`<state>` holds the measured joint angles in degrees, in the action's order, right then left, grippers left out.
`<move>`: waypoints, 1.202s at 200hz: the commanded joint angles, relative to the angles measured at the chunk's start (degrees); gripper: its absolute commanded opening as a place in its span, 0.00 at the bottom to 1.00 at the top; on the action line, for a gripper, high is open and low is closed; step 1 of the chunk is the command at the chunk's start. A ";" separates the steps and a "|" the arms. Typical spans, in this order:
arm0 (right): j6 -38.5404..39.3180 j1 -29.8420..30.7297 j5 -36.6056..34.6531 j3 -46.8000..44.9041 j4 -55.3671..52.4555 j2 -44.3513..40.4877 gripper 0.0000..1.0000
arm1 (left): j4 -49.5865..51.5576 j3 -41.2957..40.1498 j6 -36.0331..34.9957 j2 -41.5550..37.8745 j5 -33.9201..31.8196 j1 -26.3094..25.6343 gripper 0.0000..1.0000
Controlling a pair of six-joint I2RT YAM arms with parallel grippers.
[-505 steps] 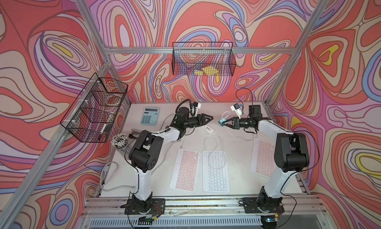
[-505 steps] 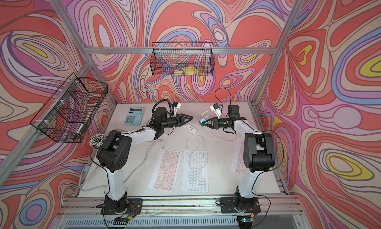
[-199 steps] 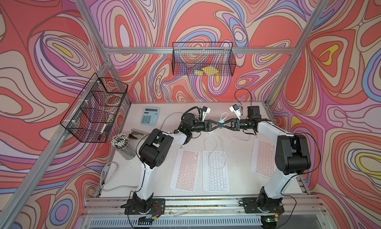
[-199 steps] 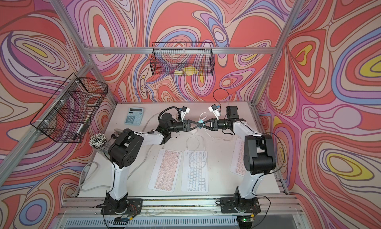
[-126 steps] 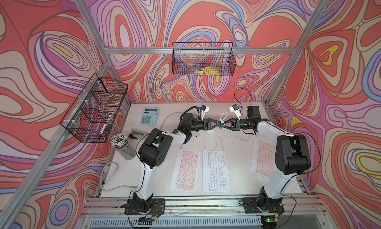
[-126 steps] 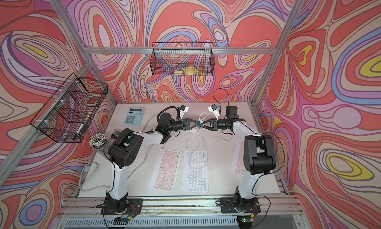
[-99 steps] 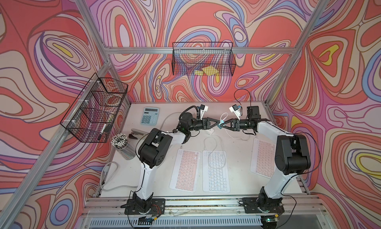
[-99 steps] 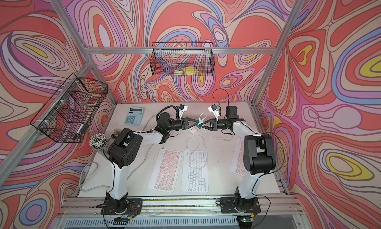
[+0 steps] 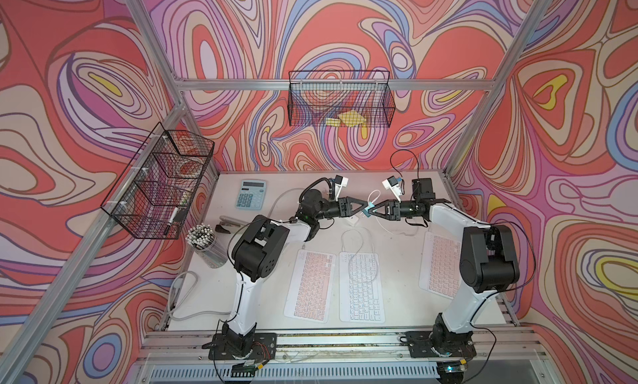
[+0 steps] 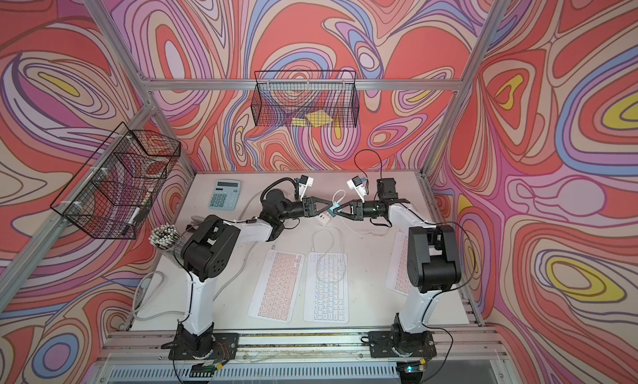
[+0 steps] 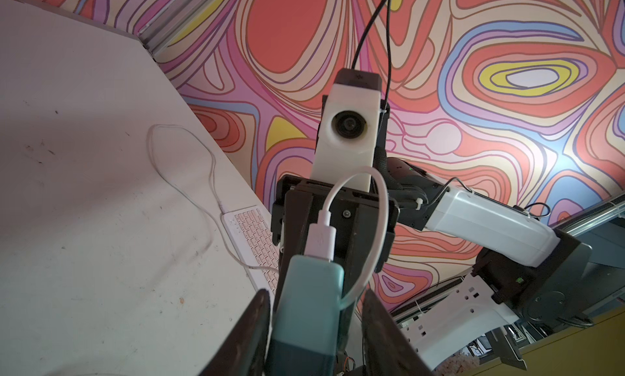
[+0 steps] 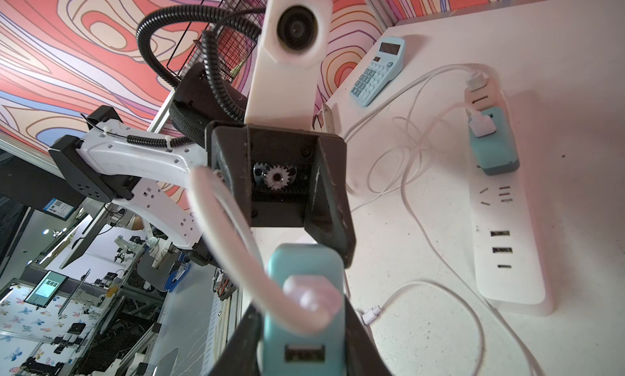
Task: Unplug the wireless keyboard
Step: Remove the power cord from the plug.
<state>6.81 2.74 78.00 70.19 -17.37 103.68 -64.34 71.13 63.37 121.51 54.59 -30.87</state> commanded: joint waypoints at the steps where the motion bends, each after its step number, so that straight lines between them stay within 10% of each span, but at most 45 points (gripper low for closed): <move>1: 0.66 0.51 0.78 1.40 0.13 0.59 0.28 | -5.54 -1.03 1.26 1.36 0.40 -0.50 0.49; 51: 0.56 0.68 1.05 1.48 0.18 0.72 0.28 | -5.60 -1.32 1.44 1.75 -0.02 -0.59 0.46; 144: 0.02 0.86 0.69 1.11 1.24 -0.05 0.38 | -7.68 -0.51 3.50 2.31 0.83 -0.59 0.06; 189: -7.53 0.81 -10.71 -4.43 13.08 -7.05 0.59 | 15.72 -2.58 -15.02 -5.16 -6.16 -0.85 0.00; 240: -15.07 -0.42 -24.93 -4.10 13.32 -9.66 0.59 | 27.89 -4.65 -26.81 -11.17 -16.20 -1.20 0.00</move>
<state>-2.74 3.14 62.74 65.82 -6.33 95.83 -44.23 68.12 45.56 113.43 45.10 -31.94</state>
